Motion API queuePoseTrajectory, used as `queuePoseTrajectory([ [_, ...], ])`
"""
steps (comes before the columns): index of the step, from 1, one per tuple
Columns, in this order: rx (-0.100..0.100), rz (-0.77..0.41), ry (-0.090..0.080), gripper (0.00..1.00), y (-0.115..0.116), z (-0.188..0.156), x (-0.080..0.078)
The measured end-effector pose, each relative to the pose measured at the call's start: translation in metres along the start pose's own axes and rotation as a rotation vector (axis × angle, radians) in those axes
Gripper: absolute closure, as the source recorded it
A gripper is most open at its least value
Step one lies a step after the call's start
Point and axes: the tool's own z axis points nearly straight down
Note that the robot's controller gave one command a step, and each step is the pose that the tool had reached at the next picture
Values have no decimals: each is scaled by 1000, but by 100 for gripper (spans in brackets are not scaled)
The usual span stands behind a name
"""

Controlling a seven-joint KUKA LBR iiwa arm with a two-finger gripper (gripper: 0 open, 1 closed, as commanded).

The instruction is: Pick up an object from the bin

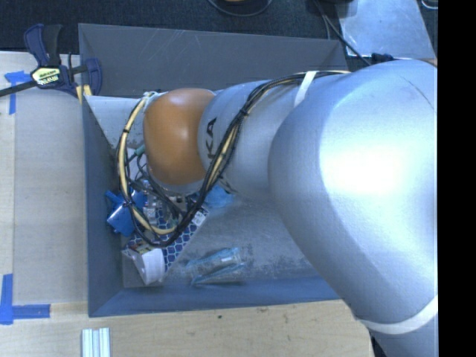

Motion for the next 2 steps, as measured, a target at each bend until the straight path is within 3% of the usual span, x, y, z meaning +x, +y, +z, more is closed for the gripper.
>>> queuePoseTrajectory([
  [2,0,1,-1,100,-1,-1,0],
])
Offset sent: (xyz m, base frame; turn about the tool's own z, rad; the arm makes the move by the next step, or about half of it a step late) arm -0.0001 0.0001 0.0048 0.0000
